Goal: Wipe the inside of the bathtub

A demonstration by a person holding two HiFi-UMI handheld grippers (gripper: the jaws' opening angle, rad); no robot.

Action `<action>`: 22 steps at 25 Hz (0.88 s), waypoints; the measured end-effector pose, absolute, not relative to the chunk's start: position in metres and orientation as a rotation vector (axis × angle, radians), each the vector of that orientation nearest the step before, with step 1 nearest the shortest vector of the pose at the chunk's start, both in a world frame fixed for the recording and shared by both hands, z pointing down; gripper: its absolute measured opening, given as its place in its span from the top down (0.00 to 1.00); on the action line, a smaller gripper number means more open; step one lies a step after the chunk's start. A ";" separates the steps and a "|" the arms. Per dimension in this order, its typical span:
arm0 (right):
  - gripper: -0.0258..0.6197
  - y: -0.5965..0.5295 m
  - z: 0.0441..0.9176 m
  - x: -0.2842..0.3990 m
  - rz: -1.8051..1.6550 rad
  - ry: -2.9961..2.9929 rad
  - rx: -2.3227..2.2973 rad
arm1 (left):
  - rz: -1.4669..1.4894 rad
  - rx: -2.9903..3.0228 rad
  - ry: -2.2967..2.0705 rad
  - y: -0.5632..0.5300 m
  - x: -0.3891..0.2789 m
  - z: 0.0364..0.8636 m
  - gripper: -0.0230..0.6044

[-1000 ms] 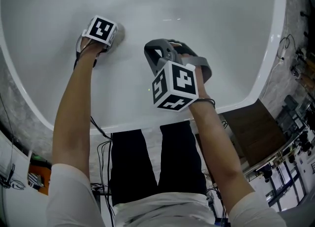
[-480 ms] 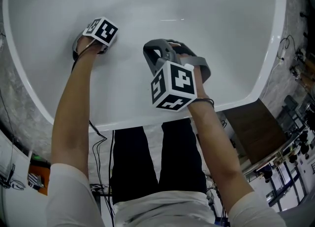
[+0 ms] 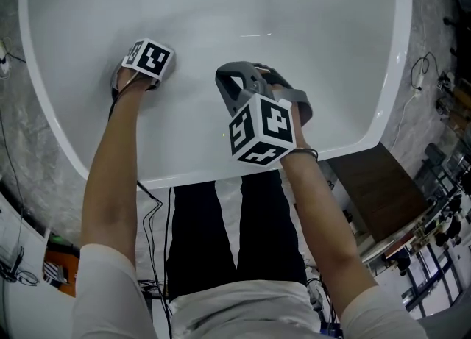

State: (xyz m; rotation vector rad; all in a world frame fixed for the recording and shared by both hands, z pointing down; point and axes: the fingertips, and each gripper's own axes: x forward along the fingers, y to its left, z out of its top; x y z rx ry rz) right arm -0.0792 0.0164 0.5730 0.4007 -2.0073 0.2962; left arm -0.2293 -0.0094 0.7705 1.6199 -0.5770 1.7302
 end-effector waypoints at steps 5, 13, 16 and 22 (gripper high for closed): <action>0.93 0.014 0.556 -0.058 0.359 -2.032 0.457 | 1.657 1.643 -0.588 -0.009 -0.206 0.746 0.81; 0.93 0.024 0.535 -0.047 0.484 -2.052 0.535 | 1.576 1.685 -0.654 -0.010 -0.195 0.690 0.81; 0.93 0.029 0.523 -0.044 0.497 -2.054 0.556 | 1.539 1.706 -0.673 -0.008 -0.189 0.666 0.81; 0.93 0.029 0.483 -0.037 0.535 -2.076 0.598 | 1.375 1.739 -0.747 -0.008 -0.172 0.602 0.81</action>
